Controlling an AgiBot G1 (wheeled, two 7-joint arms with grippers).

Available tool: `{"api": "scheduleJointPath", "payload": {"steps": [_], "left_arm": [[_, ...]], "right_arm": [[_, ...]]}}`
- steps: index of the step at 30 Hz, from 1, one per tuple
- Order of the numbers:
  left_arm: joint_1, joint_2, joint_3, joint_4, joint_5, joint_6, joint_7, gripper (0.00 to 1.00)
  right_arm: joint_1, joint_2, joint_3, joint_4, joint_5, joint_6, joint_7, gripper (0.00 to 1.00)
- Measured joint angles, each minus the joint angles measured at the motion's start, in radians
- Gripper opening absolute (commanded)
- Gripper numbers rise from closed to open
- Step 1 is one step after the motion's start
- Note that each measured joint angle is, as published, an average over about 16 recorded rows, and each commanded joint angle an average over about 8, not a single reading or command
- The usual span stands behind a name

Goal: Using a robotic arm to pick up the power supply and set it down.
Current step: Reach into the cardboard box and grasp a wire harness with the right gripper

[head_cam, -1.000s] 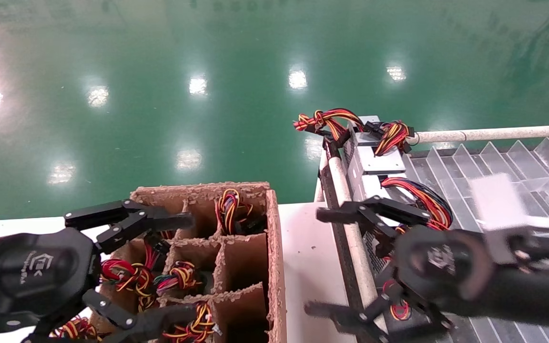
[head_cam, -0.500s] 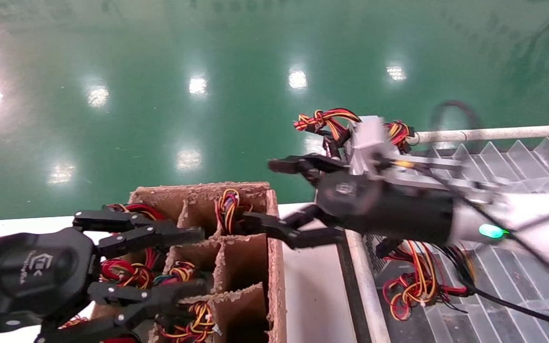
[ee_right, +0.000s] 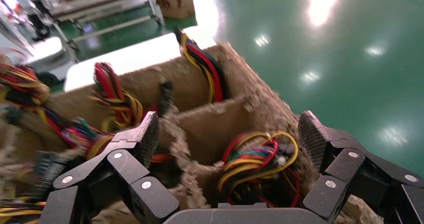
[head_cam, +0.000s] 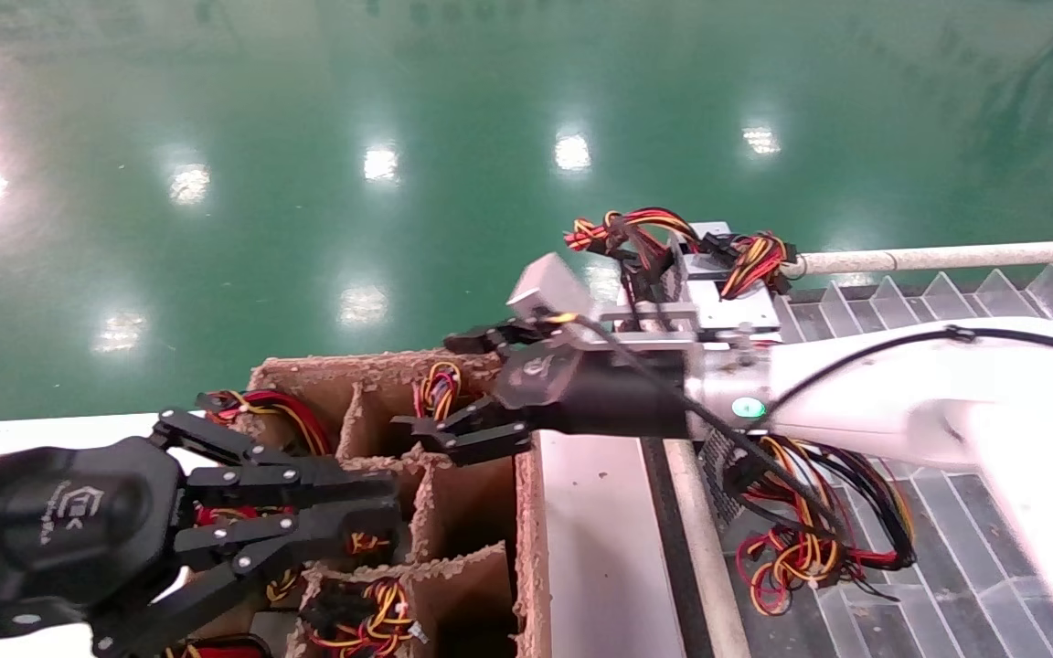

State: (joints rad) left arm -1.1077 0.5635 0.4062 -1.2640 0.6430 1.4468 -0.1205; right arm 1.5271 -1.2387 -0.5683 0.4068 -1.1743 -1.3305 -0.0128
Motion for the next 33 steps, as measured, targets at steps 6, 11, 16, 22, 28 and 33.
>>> {"api": "scheduleJointPath", "payload": {"steps": [6, 11, 16, 22, 28, 33], "left_arm": [[0.0, 0.0, 0.0, 0.0, 0.0, 0.0, 0.0, 0.0], [0.0, 0.0, 0.0, 0.0, 0.0, 0.0, 0.0, 0.0], [0.0, 0.0, 0.0, 0.0, 0.0, 0.0, 0.0, 0.0], [0.0, 0.0, 0.0, 0.0, 0.0, 0.0, 0.0, 0.0], [0.0, 0.0, 0.0, 0.0, 0.0, 0.0, 0.0, 0.0], [0.0, 0.0, 0.0, 0.0, 0.0, 0.0, 0.0, 0.0]], "right_arm": [[0.023, -0.049, -0.013, -0.084, -0.022, 0.028, -0.027, 0.04], [0.034, -0.073, -0.018, -0.132, -0.027, 0.034, -0.038, 0.0], [0.038, -0.084, -0.023, -0.161, -0.029, 0.029, -0.047, 0.0], [0.038, -0.085, -0.03, -0.18, -0.035, 0.021, -0.055, 0.0], [0.035, -0.082, -0.032, -0.193, -0.034, 0.017, -0.064, 0.0], [0.034, -0.081, -0.032, -0.205, -0.031, 0.016, -0.071, 0.0]]}}
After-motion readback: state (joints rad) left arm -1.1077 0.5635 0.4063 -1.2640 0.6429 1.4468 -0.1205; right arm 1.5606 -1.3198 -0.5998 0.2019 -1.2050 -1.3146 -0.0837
